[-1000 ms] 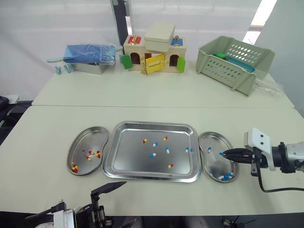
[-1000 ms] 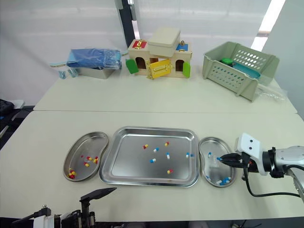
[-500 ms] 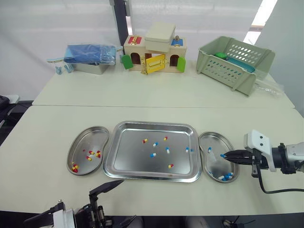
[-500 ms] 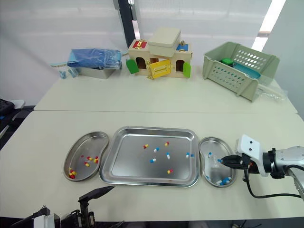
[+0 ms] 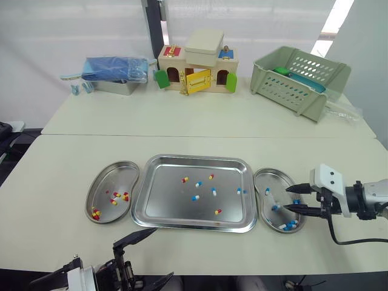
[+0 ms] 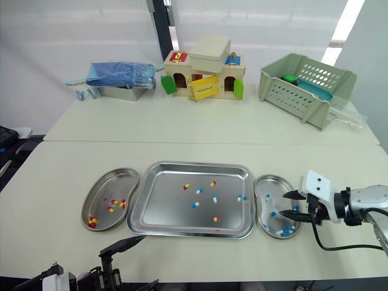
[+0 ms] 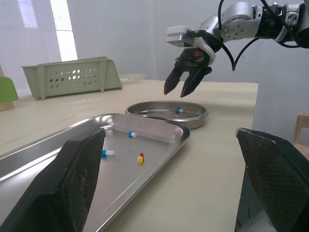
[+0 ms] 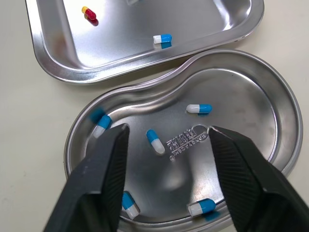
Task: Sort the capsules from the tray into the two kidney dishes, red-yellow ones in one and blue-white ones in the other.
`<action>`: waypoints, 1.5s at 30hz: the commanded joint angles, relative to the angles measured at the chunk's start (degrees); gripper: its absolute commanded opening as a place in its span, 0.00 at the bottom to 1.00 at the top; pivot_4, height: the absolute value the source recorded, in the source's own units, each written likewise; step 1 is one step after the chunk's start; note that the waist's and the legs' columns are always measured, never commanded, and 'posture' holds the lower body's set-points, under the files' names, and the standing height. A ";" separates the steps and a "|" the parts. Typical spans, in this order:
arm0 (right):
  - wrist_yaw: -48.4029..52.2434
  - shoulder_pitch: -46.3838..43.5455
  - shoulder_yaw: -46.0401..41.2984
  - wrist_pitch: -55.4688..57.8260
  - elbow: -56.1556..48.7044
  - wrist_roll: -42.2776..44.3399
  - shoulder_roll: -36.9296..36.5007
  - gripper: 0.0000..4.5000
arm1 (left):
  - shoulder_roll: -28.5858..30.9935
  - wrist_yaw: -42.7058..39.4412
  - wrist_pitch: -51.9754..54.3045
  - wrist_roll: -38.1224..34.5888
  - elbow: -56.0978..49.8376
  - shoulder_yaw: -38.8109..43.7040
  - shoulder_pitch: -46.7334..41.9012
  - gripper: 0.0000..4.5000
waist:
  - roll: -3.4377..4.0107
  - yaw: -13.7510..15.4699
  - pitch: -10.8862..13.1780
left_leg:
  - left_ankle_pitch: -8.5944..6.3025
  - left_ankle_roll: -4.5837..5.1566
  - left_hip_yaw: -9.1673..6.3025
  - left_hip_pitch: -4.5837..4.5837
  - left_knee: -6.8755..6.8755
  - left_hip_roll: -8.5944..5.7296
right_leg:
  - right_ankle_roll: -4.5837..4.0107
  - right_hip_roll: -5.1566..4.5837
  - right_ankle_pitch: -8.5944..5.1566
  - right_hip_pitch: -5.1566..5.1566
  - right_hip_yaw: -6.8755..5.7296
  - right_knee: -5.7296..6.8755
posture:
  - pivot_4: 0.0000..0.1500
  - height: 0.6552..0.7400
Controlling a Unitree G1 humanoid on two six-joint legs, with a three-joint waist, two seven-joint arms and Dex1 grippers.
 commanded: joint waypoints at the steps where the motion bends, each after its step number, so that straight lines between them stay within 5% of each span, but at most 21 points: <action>1: 0.43 -0.19 -3.04 0.44 0.20 2.26 -0.89 0.90 | -0.24 0.63 -1.03 -0.12 -0.82 0.52 1.08 1.00 | 0.00 0.00 0.00 | 0.00 0.00 0.00 0.00 0.00 0.00 | 0.00 0.00 0.00 0.00 0.00 0.00 | 1.00 1.00; 3: 0.65 -0.01 -5.28 0.59 1.19 4.07 -0.34 0.99 | -0.01 2.55 -0.08 0.23 -1.18 1.70 1.39 1.00 | 0.00 0.01 0.00 | 0.00 0.00 0.00 0.00 0.00 0.00 | 0.00 0.00 0.00 0.00 0.00 0.00 | 1.00 1.00; 11: 6.98 6.22 -19.92 -5.20 8.32 8.42 -0.90 0.99 | 6.55 24.46 16.90 -1.42 -6.35 16.90 -0.28 1.00 | -0.02 0.26 0.01 | -0.03 0.05 -0.10 -0.01 0.14 -0.01 | 0.01 0.00 0.01 0.11 -0.08 0.02 | 1.00 1.00; 17: 12.66 12.94 -24.40 -13.36 15.98 5.52 -1.90 0.99 | 21.65 25.22 35.78 -4.74 -0.30 34.09 2.68 1.00 | 0.01 0.02 0.01 | -0.15 0.27 -0.08 0.10 0.32 0.01 | 0.03 0.03 0.01 0.24 -0.06 0.06 | 1.00 1.00; 21: 13.63 12.90 -22.30 -19.82 22.24 3.30 -1.22 0.99 | 31.60 20.58 43.45 -3.05 14.02 40.31 -1.94 1.00 | 0.11 -0.16 0.09 | -0.18 0.31 0.05 0.58 0.27 0.00 | 0.03 0.02 0.01 0.63 0.04 0.05 | 1.00 1.00; 28: 13.80 13.32 -21.54 -25.20 27.09 2.81 0.05 0.99 | 38.40 13.47 40.04 5.88 31.73 38.06 -10.51 1.00 | 0.16 -0.45 0.12 | -0.18 0.30 0.17 0.77 -0.01 0.01 | 0.02 0.02 -0.01 0.70 0.14 -0.04 | 1.00 1.00; 45: 15.01 23.21 -24.30 -28.52 18.17 9.28 8.37 0.99 | 37.47 8.35 41.58 12.19 29.96 31.60 -17.50 1.00 | 0.16 -0.20 0.12 | -0.17 0.28 0.16 0.77 -0.12 0.05 | 0.00 0.00 -0.03 0.68 0.10 -0.02 | 1.00 1.00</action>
